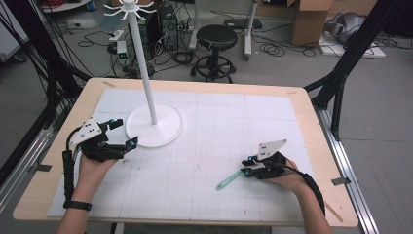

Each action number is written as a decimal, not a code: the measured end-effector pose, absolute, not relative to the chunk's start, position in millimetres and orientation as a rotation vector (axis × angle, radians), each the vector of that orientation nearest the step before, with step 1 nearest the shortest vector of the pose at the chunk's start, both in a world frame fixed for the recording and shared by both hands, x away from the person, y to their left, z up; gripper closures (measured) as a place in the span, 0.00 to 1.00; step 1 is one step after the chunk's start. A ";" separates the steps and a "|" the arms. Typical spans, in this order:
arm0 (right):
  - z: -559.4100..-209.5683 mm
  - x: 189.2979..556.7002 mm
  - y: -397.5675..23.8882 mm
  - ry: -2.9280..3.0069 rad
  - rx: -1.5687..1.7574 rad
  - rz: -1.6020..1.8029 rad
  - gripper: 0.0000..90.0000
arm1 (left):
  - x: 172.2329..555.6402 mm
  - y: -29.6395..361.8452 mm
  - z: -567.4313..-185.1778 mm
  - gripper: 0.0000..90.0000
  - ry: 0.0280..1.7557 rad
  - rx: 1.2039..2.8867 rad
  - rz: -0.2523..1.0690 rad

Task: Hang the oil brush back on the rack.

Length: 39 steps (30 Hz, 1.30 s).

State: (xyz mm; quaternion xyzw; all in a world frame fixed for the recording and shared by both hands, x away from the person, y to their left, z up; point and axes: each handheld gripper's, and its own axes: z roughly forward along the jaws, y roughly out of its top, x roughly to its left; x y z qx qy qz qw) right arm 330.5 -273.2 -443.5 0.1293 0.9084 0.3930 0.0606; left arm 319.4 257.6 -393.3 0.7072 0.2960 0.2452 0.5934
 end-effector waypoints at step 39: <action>-440.4 310.1 -283.3 2.763 0.357 1.158 0.89 | 319.3 258.1 -392.9 0.14 0.687 1.633 0.559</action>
